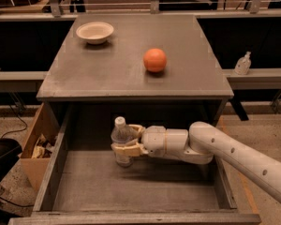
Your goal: Place blue plastic bottle into top drawer
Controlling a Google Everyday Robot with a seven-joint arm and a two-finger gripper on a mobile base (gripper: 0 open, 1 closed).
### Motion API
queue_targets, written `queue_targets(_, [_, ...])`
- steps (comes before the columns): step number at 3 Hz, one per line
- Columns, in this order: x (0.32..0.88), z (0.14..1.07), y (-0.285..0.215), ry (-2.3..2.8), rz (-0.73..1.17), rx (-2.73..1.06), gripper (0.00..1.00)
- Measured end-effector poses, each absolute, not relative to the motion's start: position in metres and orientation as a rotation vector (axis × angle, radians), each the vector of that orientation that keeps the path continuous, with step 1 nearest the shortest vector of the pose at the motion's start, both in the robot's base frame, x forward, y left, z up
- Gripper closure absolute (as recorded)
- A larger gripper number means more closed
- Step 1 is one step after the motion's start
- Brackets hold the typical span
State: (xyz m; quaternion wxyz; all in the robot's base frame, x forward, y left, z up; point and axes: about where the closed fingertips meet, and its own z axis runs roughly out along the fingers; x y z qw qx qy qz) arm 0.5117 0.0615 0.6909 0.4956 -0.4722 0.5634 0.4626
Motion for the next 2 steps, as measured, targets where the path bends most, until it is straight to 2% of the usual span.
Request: queue_targets(2, [0.511, 0.6914, 0.0635, 1.363, 1.124, -1.147, 0.13])
